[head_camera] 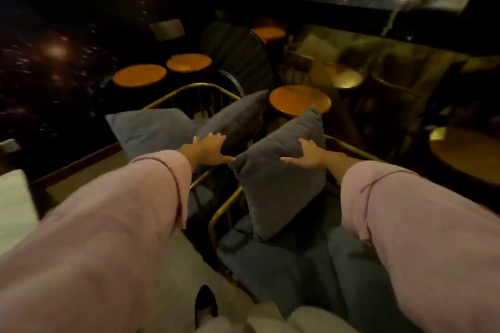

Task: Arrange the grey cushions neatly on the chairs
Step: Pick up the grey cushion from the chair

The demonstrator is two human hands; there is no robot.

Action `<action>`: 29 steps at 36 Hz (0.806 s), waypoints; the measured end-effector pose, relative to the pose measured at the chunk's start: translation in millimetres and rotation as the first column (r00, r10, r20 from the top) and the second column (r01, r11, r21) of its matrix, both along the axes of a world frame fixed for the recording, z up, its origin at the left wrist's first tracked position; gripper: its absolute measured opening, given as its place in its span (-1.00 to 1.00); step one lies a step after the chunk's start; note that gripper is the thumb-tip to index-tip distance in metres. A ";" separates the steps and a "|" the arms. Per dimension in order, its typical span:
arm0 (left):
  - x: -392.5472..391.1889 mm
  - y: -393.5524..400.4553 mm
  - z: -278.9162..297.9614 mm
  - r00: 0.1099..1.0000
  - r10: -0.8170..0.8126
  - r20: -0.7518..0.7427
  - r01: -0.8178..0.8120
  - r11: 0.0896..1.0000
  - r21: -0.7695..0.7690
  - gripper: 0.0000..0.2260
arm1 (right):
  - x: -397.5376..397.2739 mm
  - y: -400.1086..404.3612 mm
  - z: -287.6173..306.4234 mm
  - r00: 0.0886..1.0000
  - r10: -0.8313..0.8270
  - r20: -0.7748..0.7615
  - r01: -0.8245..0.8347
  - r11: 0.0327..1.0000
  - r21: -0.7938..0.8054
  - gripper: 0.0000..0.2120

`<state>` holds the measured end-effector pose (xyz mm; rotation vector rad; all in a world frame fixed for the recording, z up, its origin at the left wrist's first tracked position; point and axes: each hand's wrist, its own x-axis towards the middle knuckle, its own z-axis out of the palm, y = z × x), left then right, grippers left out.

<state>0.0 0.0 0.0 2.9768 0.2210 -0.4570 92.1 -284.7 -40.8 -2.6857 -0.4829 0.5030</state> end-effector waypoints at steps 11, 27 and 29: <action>113.4 -23.0 -98.5 0.969 -0.231 -0.088 0.209 0.955 -0.209 -0.12 | 4.1 5.8 -95.9 0.823 -0.441 -0.359 0.490 0.870 0.054 0.00; 190.6 -66.5 -167.0 0.747 -0.629 0.215 0.596 0.777 0.202 -0.38 | -20.2 72.5 -214.2 0.098 -0.589 -0.802 0.983 0.184 -0.014 -0.27; 201.5 -59.7 -176.8 0.725 -0.635 0.266 0.614 0.771 0.167 -0.42 | -13.1 73.8 -224.9 0.053 -0.565 -0.823 0.992 0.122 -0.020 -0.25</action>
